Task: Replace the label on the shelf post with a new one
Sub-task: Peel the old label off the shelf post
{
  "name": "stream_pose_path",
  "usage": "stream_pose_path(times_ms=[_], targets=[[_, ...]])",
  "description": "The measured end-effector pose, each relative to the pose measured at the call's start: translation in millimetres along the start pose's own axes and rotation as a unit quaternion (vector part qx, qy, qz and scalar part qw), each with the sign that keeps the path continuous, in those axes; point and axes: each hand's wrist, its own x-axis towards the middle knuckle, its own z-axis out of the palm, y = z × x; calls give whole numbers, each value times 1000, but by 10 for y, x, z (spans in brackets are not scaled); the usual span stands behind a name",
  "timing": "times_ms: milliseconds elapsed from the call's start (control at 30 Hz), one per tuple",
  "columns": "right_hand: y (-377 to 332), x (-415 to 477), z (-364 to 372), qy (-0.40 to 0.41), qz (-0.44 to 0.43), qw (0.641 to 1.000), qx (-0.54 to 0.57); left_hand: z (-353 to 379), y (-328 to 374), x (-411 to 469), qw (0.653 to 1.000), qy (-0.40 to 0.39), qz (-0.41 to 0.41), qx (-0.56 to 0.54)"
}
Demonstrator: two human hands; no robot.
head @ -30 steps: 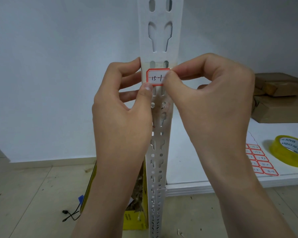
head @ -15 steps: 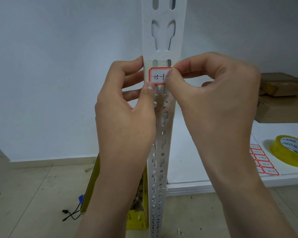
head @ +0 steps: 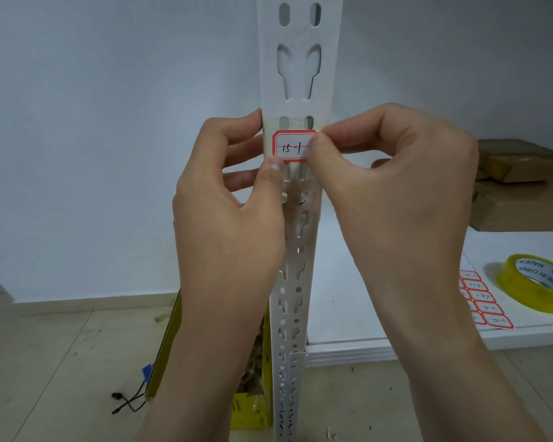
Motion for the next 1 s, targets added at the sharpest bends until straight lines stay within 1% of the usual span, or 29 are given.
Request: stream_pose_path(times_ms=[400, 733, 867, 1000], targets=[[-3, 18, -10, -19, 6, 1000, -16, 2, 1, -9, 1000, 2, 2, 4], [10, 38, -3, -35, 20, 999, -8, 18, -9, -15, 1000, 10, 7, 7], [18, 15, 4, -25, 6, 1000, -4, 15, -9, -10, 1000, 8, 6, 0], [35, -18, -1, 5, -16, 1000, 19, 4, -9, -1, 1000, 4, 4, -6]])
